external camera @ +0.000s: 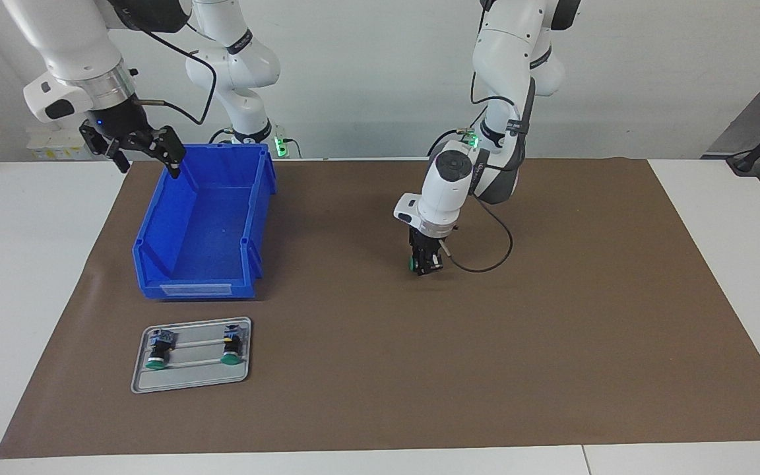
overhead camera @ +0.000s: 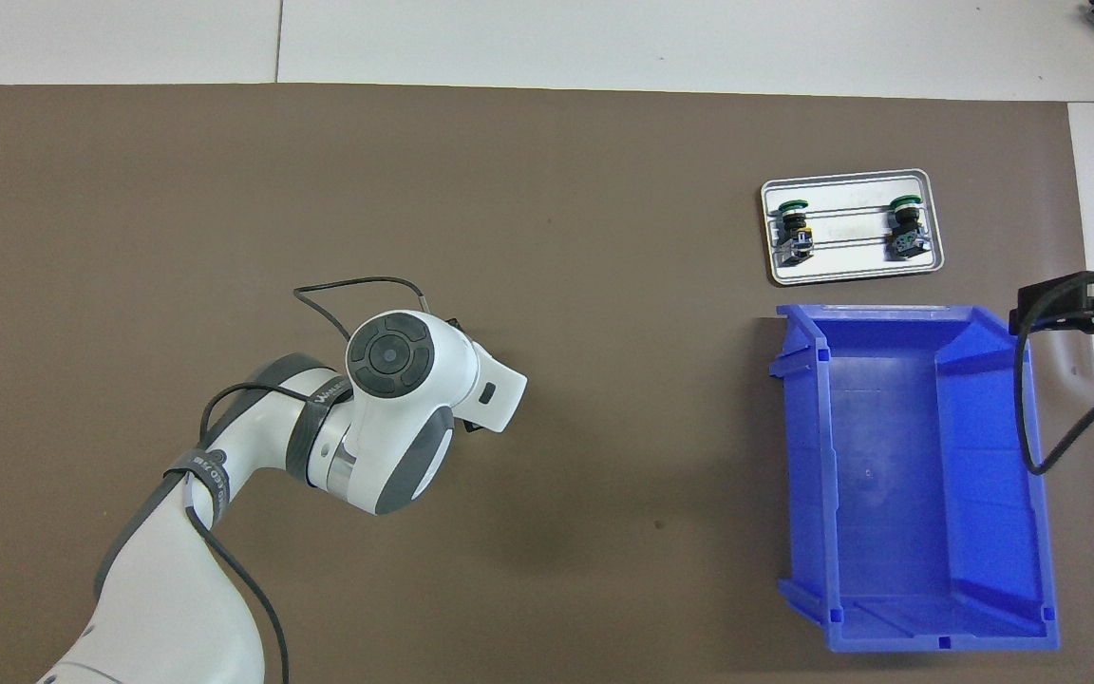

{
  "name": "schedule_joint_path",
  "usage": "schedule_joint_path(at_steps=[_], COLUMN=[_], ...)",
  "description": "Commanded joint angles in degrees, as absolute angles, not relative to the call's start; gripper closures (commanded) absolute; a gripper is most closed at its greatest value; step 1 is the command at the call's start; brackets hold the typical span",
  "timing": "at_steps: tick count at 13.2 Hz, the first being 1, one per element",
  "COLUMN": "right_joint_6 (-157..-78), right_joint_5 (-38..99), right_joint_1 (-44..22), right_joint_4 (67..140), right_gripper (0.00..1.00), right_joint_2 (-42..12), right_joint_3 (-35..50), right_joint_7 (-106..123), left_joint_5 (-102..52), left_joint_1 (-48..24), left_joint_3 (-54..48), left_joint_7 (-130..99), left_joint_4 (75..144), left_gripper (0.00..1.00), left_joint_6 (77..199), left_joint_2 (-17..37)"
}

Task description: Place and press button with both arms

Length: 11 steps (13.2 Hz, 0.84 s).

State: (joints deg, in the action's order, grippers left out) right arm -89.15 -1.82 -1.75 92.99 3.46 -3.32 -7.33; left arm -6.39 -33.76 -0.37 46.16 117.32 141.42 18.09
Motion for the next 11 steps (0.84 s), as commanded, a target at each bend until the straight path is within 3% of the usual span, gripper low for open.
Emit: schedule_joint_path(at_steps=[1, 8, 11], right_joint_6=[-88.6, -88.6, -88.6], right_joint_5=[-1.5, -1.5, -1.5], right_joint_1=[-1.2, -1.2, -1.2], right_joint_4=[93.4, 93.4, 93.4], right_gripper=[0.0, 0.0, 0.0], right_joint_2=[4.0, 4.0, 4.0], right_joint_3=[-3.0, -3.0, -3.0], right_joint_7=[-6.2, -6.2, -6.2], left_joint_5=[-5.4, -6.2, -14.9], left_joint_1=[-32.9, -30.2, -29.2], left_joint_3=[-0.5, -0.9, -1.1], left_joint_7=[45.6, 45.9, 50.5], left_joint_4=[115.5, 114.7, 114.6], left_gripper=[1.0, 1.0, 1.0], left_joint_6=[142.6, 142.9, 143.8], left_joint_2=[19.1, 19.3, 19.4])
